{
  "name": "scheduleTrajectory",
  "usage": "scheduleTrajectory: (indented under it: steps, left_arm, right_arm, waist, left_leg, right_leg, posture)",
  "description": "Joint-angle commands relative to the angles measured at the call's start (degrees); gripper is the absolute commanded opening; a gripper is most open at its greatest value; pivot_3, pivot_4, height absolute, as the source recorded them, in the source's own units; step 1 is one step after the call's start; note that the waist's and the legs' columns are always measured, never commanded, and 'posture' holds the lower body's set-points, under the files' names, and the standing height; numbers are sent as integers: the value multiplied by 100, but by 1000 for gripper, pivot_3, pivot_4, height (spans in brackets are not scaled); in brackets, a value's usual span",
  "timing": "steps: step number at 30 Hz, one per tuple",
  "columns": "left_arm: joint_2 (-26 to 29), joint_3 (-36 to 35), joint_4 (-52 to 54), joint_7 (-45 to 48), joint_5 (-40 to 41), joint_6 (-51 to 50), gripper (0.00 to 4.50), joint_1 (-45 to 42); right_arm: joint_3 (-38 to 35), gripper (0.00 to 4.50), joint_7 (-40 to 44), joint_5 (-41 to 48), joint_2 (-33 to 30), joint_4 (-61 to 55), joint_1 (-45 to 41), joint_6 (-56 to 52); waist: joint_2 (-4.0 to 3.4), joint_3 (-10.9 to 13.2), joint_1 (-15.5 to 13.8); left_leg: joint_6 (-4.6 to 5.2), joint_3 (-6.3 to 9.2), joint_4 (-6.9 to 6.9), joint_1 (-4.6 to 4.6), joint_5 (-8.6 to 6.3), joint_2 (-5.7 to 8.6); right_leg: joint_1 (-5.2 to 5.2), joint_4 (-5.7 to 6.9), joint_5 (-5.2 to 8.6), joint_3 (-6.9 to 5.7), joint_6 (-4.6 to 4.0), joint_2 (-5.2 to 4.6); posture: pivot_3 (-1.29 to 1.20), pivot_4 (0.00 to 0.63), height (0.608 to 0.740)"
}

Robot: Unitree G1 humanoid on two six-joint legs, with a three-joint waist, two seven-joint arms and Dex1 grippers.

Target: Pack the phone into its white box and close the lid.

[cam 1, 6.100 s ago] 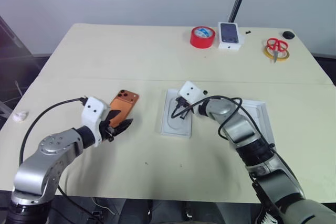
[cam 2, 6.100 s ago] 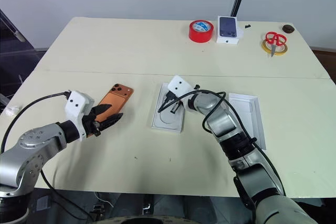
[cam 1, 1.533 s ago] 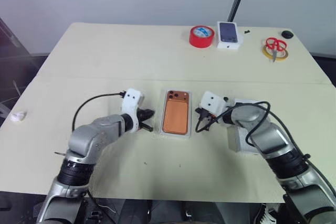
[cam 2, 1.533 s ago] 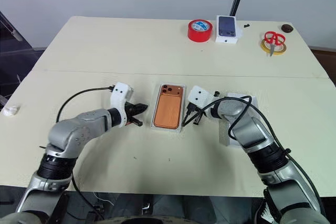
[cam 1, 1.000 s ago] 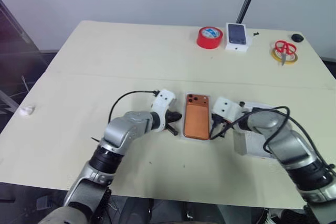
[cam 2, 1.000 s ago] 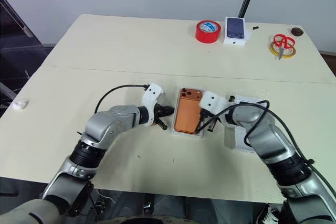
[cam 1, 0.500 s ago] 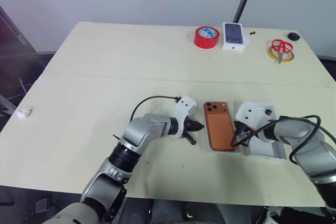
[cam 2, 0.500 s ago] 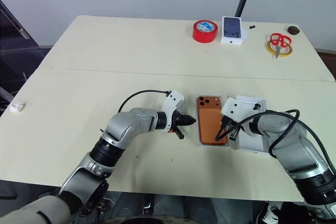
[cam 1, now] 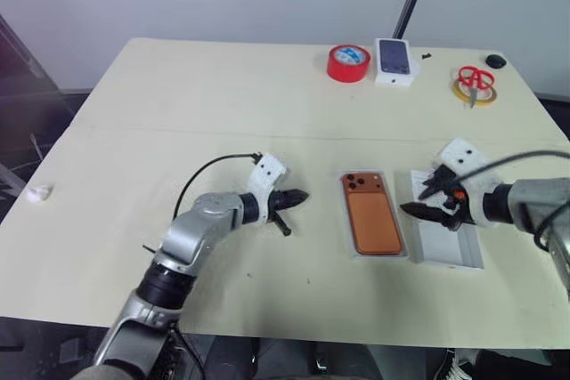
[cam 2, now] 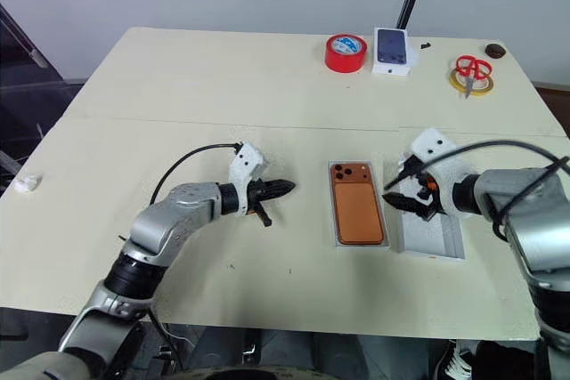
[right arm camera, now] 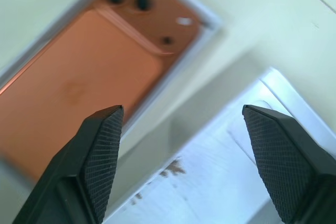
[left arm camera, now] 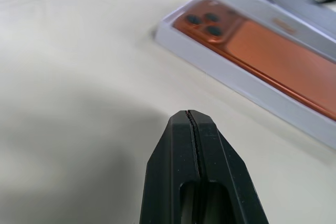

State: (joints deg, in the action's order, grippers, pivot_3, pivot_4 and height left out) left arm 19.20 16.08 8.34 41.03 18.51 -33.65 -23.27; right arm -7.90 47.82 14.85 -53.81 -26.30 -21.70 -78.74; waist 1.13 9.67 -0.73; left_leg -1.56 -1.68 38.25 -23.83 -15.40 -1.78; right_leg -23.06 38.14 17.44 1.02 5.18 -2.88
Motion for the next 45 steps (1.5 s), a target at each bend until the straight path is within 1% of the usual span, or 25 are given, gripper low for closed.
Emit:
scheduleTrajectory:
  steps: [1,3,7,10,16,17,19,20,24,25,29,31,34,35,36,38,39,40,42,45]
  left_arm:
    - [88,38,470,590,126,724,0,146]
    - [186,-3,626,906,263,904,0,223]
    - [435,79,823,1340,258,1141,0,297]
    - [455,89,859,1392,265,1164,0,311]
    - [318,91,893,1334,278,1150,0,355]
    - [305,97,906,1326,276,1143,0,362]
    - [295,106,928,1324,267,1139,0,384]
    - [300,103,933,1334,265,1147,0,400]
    - [293,56,909,1337,274,1153,0,410]
    - [286,41,899,1332,280,1150,0,409]
    - [281,-21,883,1294,293,1155,0,437]
    - [298,-100,868,1243,303,1160,0,482]
    - [321,-390,765,1094,404,1108,0,579]
    - [294,-575,709,996,506,1045,0,600]
    - [263,-763,660,890,620,978,0,612]
    - [233,-1033,571,747,781,883,0,620]
    - [260,-1139,516,705,803,873,0,621]
    - [296,-1226,465,683,804,877,0,623]
    - [380,-1360,345,674,787,919,0,612]
    - [516,-1408,248,686,675,1017,0,613]
  right_arm:
    - [28,3907,-433,110,152,266,-471,-886]
    - [36,3907,-604,240,257,433,-667,-1280]
    - [101,3907,-961,629,145,704,-644,-1376]
    - [145,3907,-1176,1004,7,763,-567,-1376]
    - [218,3907,-1941,1752,-15,792,-325,-1376]
    - [249,3690,-2052,1907,-60,751,-293,-1376]
    - [266,3033,-2325,2385,-146,789,-256,-1376]
    - [286,2557,-2519,2627,-185,812,-263,-1376]
    - [233,361,-3311,3646,-258,1087,-424,-1376]
    - [196,30,-3540,3885,-257,1182,-482,-1376]
    - [-118,30,-4463,4794,-138,1730,-926,-1376]
    - [-335,30,-4726,5064,-20,1922,-1268,-1376]
    - [-733,30,-4815,5739,210,2223,-1822,-1376]
    - [-912,30,-4903,6174,397,2319,-2008,-1376]
    - [-922,30,-5128,6948,501,2394,-2049,-1199]
    - [-659,30,-5694,8480,452,2356,-1924,-622]
    - [-390,30,-5961,9169,421,2176,-1751,-212]
    - [-189,30,-6073,9548,489,2018,-1604,73]
    - [126,30,-6183,9815,803,1715,-1390,501]
    - [431,30,-6339,9815,1332,1378,-1163,921]
  waist:
    - [-1,0,-12]
    - [-2,0,2]
    - [-6,-2,8]
    - [-6,-2,12]
    - [-6,-2,13]
    - [-6,-2,13]
    - [-6,-2,18]
    - [-6,-2,20]
    - [-6,-2,28]
    - [-6,-2,35]
    - [-6,-2,48]
    - [-7,-1,71]
    - [-9,0,119]
    - [-9,0,127]
    - [-8,0,136]
    - [-7,0,138]
    - [-7,0,140]
    - [-6,1,135]
    - [-6,1,139]
    - [-7,1,146]
  left_leg:
    - [0,-1,-1,-1,0,2]
    - [0,-1,0,-10,0,4]
    - [1,-2,-1,-12,-1,3]
    - [3,-4,0,-12,-1,4]
    - [4,-2,1,-12,-2,1]
    - [4,-2,1,-12,-2,2]
    - [5,-2,1,-12,-2,2]
    - [5,-2,1,-12,-2,2]
    - [5,-1,1,-11,-2,-2]
    - [5,-2,2,-11,-2,-2]
    - [5,-2,3,-12,-2,-2]
    - [5,-3,2,-12,-2,-2]
    - [5,-3,2,-13,-2,-5]
    - [5,-2,1,-13,-2,-6]
    - [5,0,0,-14,-2,-7]
    - [6,1,0,-15,-2,-10]
    - [6,2,0,-18,-2,-11]
    - [7,2,0,-20,-3,-11]
    - [7,4,4,-26,-3,-9]
    - [7,3,8,-28,-2,-7]
  right_leg:
    - [0,-1,0,0,-1,-3]
    - [-6,-3,0,-1,0,-7]
    - [-8,-3,0,-1,0,-5]
    - [-8,-2,-1,0,1,4]
    - [-8,-1,-1,0,3,14]
    - [-8,-1,-1,0,3,14]
    - [-8,-1,-2,0,4,15]
    - [-8,0,-2,1,4,16]
    - [-8,0,-2,1,3,21]
    - [-8,1,-2,1,3,21]
    - [-8,2,-2,3,3,22]
    - [-11,4,-2,4,3,23]
    - [-14,6,-2,5,4,28]
    - [-15,7,-2,5,4,28]
    - [-15,7,-2,3,4,28]
    - [-14,6,-2,2,4,30]
    - [-15,6,-2,0,4,30]
    - [-16,6,-2,0,4,30]
    - [-18,5,-2,-4,5,29]
    - [-20,7,-2,-2,6,26]
  posture:
    - [0,150,718]
    - [0,150,718]
    - [0,150,718]
    - [0,150,718]
    - [0,150,718]
    - [0,150,718]
    - [0,150,718]
    - [0,150,718]
    - [0,150,718]
    - [0,150,718]
    - [0,150,718]
    - [0,150,718]
    - [0,150,718]
    - [0,150,718]
    - [0,150,718]
    - [0,150,718]
    - [0,150,718]
    - [0,150,718]
    - [0,150,718]
    - [0,150,718]
